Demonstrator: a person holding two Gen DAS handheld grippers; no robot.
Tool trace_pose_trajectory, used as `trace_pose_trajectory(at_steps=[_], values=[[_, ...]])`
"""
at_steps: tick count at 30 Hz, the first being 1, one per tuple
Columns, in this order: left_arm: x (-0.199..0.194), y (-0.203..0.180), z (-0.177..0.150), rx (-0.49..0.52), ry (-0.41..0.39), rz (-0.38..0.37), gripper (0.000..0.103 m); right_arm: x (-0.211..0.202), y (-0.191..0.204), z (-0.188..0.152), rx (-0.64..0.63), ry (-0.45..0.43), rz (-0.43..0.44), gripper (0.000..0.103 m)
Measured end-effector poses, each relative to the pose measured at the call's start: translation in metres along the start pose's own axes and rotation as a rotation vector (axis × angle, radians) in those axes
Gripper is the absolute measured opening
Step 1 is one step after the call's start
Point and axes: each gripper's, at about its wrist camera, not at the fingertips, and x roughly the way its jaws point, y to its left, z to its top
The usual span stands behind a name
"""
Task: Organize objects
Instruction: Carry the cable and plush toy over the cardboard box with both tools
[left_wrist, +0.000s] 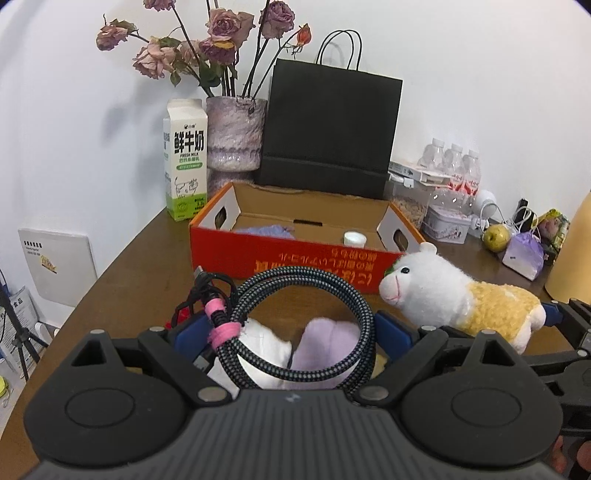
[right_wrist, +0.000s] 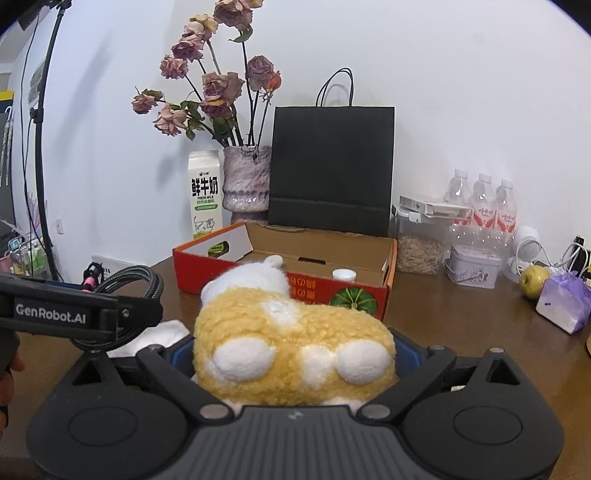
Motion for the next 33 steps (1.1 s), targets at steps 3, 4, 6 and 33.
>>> trace_pose_trajectory(at_steps=[3, 4, 6, 33], values=[[0.008, 0.000, 0.009, -0.002, -0.008, -0.005, 0.095, 0.009, 0.000, 0.008, -0.006, -0.011, -0.002, 0.098], [0.011, 0.000, 0.012, -0.004, -0.011, -0.009, 0.095, 0.012, 0.001, 0.011, -0.007, -0.015, -0.003, 0.098], [0.017, 0.000, 0.016, -0.008, -0.014, -0.011, 0.095, 0.019, 0.001, 0.015, -0.010, -0.020, -0.004, 0.098], [0.114, 0.014, 0.084, -0.049, -0.064, -0.010, 0.095, 0.128, -0.011, 0.070, 0.025, -0.044, -0.006, 0.098]])
